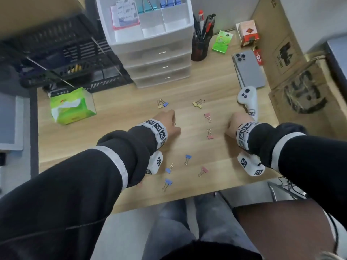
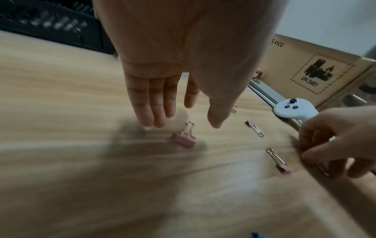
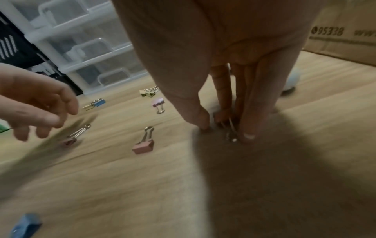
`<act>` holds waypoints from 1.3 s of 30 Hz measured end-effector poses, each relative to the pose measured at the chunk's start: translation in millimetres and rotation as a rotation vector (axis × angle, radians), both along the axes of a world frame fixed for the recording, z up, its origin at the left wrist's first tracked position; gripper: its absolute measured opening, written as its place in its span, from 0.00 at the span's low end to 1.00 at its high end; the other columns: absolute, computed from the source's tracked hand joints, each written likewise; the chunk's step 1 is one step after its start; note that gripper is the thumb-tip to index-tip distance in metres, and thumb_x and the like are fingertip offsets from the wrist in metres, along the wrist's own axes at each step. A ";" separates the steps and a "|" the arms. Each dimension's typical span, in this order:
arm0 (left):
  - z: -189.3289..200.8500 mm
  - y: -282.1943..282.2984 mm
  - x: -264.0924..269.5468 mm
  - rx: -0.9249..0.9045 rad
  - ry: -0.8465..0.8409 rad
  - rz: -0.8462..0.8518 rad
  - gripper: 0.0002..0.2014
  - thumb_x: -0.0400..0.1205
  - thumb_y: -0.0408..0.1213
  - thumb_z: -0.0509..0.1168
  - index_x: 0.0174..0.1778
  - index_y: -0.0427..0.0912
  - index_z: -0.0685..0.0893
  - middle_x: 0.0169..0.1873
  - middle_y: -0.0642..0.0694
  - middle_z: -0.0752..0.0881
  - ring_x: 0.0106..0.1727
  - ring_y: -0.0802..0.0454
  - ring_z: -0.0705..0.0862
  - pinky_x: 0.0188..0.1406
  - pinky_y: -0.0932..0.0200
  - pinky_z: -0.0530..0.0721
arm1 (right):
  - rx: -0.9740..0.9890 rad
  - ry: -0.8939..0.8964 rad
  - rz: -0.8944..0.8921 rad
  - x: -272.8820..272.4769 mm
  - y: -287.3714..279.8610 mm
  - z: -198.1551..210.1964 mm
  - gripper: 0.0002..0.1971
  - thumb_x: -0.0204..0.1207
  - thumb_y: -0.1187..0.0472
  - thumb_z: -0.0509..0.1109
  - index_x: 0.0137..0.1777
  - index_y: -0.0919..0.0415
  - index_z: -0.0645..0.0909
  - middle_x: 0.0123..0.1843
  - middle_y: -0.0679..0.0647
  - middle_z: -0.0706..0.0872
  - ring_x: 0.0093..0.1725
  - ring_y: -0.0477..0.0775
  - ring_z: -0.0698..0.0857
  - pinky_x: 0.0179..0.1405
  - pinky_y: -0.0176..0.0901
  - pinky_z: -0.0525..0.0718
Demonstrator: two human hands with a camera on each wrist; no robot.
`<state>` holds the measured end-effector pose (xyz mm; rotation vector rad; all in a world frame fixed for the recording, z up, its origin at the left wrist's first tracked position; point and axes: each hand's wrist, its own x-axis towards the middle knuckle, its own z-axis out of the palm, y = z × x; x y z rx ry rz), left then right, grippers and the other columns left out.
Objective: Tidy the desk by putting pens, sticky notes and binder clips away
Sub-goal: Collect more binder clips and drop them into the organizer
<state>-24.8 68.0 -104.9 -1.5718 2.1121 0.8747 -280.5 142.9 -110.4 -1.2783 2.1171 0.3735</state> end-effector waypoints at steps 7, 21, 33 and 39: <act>-13.2 10.1 -13.6 -0.028 -0.109 -0.083 0.09 0.80 0.37 0.67 0.54 0.40 0.80 0.53 0.41 0.80 0.48 0.40 0.83 0.46 0.50 0.82 | 0.007 -0.059 -0.003 22.6 -2.2 0.9 0.07 0.73 0.58 0.69 0.48 0.59 0.79 0.43 0.55 0.84 0.38 0.56 0.82 0.32 0.41 0.77; -0.2 -1.5 21.2 0.079 -0.227 0.012 0.13 0.86 0.35 0.57 0.36 0.36 0.78 0.32 0.45 0.77 0.43 0.42 0.80 0.42 0.53 0.79 | 0.051 -0.094 0.132 54.4 8.5 -0.4 0.16 0.72 0.45 0.71 0.46 0.57 0.75 0.41 0.54 0.82 0.34 0.52 0.80 0.26 0.39 0.72; 1.1 8.6 99.5 0.138 -0.244 0.052 0.14 0.86 0.34 0.61 0.60 0.33 0.88 0.47 0.42 0.83 0.46 0.45 0.79 0.47 0.56 0.77 | 0.058 -0.148 -0.107 61.8 -20.2 -7.5 0.16 0.66 0.51 0.76 0.43 0.65 0.82 0.37 0.59 0.86 0.35 0.60 0.84 0.31 0.41 0.80; 16.7 34.9 140.8 0.267 -0.226 0.138 0.16 0.70 0.51 0.77 0.40 0.40 0.90 0.34 0.46 0.87 0.34 0.45 0.83 0.33 0.58 0.80 | -0.171 -0.206 -0.349 49.2 -38.2 -19.1 0.21 0.75 0.50 0.68 0.52 0.72 0.81 0.44 0.64 0.85 0.42 0.65 0.84 0.42 0.50 0.82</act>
